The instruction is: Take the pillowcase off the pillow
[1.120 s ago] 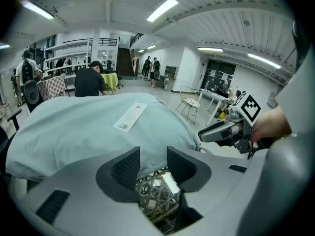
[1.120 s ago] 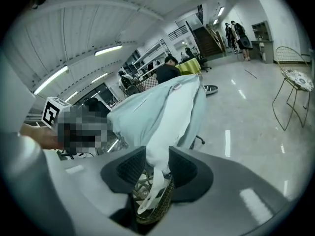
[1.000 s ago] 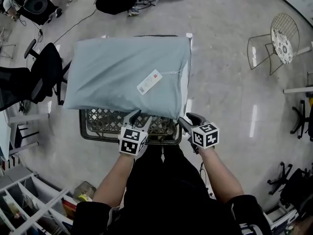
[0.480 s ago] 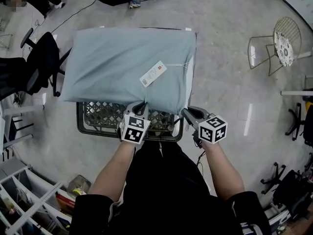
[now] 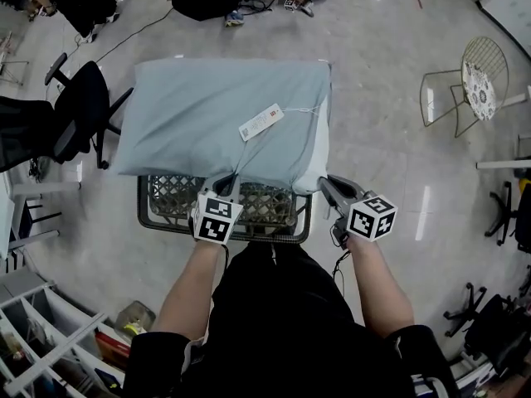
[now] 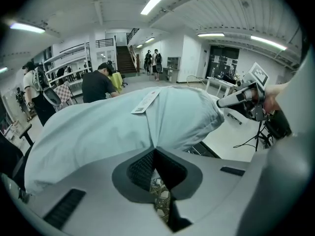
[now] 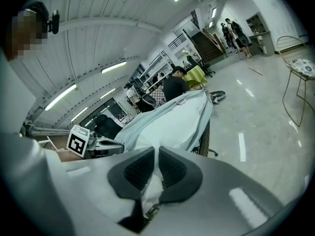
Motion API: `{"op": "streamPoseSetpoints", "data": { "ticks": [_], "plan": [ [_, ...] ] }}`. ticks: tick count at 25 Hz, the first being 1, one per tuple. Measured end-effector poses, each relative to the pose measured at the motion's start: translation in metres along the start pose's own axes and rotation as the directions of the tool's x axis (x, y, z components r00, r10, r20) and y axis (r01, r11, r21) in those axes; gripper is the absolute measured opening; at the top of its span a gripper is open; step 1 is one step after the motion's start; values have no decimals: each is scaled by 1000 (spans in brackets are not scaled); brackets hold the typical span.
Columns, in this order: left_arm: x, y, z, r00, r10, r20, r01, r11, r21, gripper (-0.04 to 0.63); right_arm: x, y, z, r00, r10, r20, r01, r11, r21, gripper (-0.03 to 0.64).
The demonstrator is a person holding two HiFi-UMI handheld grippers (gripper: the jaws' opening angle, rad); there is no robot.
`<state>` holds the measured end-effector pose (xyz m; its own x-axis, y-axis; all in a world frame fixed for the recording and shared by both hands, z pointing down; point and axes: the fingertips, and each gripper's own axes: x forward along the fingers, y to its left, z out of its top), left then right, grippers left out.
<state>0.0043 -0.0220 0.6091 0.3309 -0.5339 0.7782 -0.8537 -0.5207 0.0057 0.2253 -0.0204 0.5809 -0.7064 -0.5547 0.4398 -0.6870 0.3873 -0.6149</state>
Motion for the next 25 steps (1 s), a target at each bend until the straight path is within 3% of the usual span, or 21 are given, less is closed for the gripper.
{"op": "streamPoseSetpoints", "data": {
  "ticks": [4,8,9,13,15,18,21,25],
  "plan": [
    [-7,19,-9,999,32,-16,-33,999,-41,6,-4,-4,1,1000,1,12,-1,1000,25,34],
    [-21,52,-19,987,158,-21,-159,982,-103,5,-6,-10,6,999,-28,21,27,998,49,31],
    [-24,47,-17,990,138,-3,-138,985,-101,5,-6,-10,7,999,-30,19,29,999,45,31],
    [-21,-30,6,996,-72,60,73,997,-10,10,-2,4,6,1000,-11,-8,11,1000,-11,29],
    [-12,-63,18,987,-140,82,139,990,13,131,-1,12,5,1000,-2,-9,2,1000,-18,29],
    [5,-85,33,983,-153,97,153,988,7,180,-4,20,0,1000,15,-23,-16,1000,-24,29],
    [16,-83,35,989,-135,57,135,991,14,180,-7,24,-5,1000,15,-24,-15,1000,-17,29],
    [13,-75,26,996,-88,16,86,990,112,44,-12,21,-2,1000,3,29,-4,999,37,28]
  ]
}}
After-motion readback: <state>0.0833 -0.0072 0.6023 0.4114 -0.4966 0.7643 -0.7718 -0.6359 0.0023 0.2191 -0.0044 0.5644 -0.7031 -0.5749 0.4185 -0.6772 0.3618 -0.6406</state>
